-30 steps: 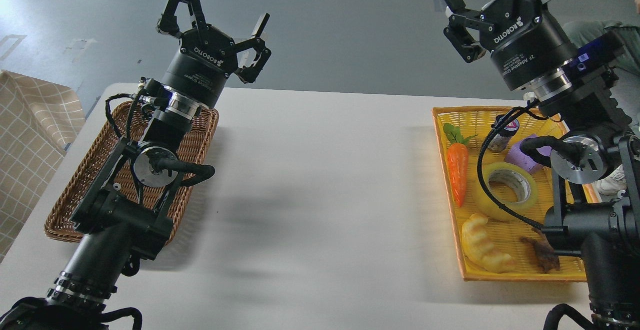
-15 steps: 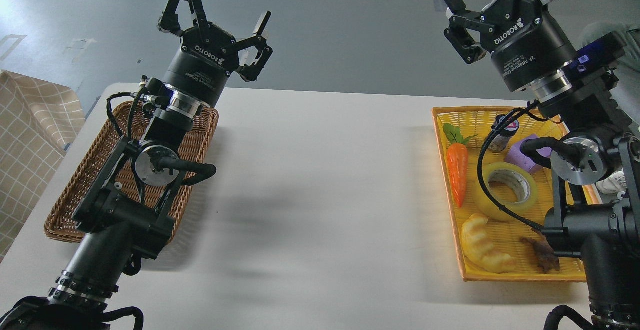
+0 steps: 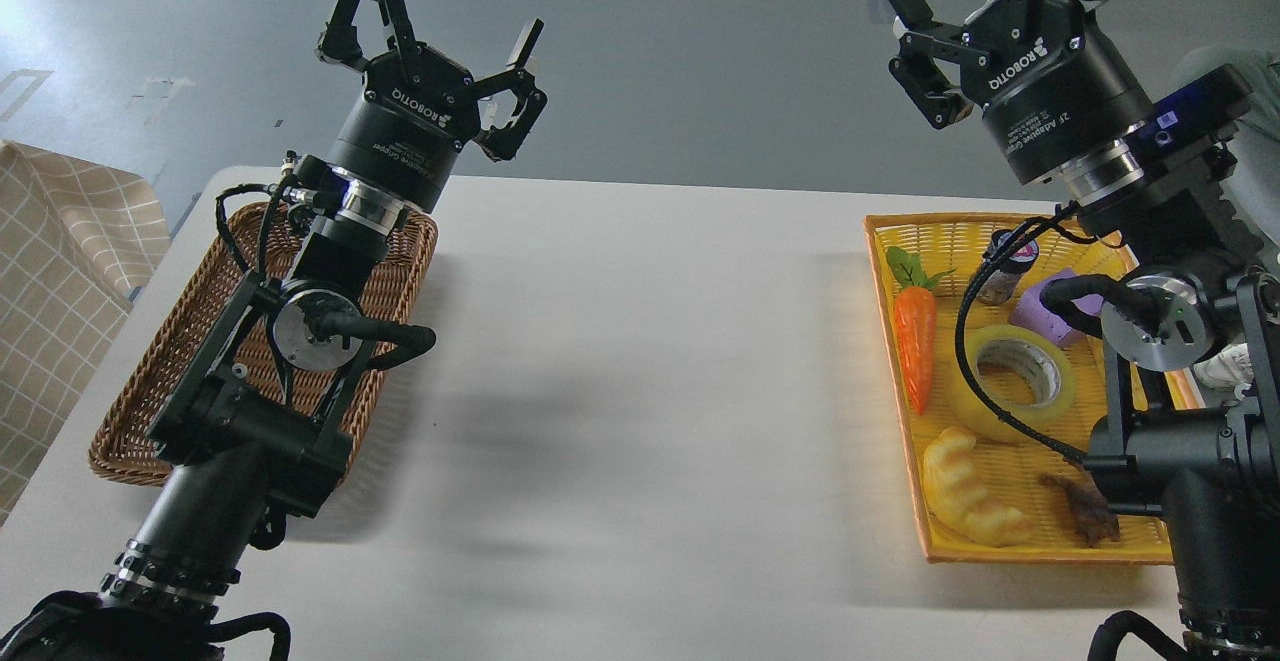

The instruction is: Place and transfer tape with both arms

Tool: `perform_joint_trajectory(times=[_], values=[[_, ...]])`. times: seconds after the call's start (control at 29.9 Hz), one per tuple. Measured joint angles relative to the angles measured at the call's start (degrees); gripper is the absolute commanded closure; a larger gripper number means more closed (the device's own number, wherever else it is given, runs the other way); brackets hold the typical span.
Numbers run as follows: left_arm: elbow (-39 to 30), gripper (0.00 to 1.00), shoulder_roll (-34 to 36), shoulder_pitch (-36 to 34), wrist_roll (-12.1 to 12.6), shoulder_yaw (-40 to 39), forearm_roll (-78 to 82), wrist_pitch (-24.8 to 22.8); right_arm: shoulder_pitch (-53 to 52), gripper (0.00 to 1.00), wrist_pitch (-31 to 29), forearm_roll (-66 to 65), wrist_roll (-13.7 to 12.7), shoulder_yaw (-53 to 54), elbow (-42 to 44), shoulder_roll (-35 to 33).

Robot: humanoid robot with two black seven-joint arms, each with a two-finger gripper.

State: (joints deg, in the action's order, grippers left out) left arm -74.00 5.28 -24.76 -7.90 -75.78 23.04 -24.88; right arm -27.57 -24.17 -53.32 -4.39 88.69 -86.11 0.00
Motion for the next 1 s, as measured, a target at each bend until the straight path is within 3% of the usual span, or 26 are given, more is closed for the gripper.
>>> perform_joint_trajectory(times=[0.77,1.0], values=[[0.01,0.02,-0.36,0.46,-0.1,-0.03,-0.03,0.24,0.53,0.0,0.11,-0.02,-0.1,-0.08,0.11,0.0],[0.04,0.02,-1.26,0.47,-0.1,0.0,0.0,0.33,1.25,0.0,-0.34,0.22,-2.15,-0.02,-0.21,0.0]])
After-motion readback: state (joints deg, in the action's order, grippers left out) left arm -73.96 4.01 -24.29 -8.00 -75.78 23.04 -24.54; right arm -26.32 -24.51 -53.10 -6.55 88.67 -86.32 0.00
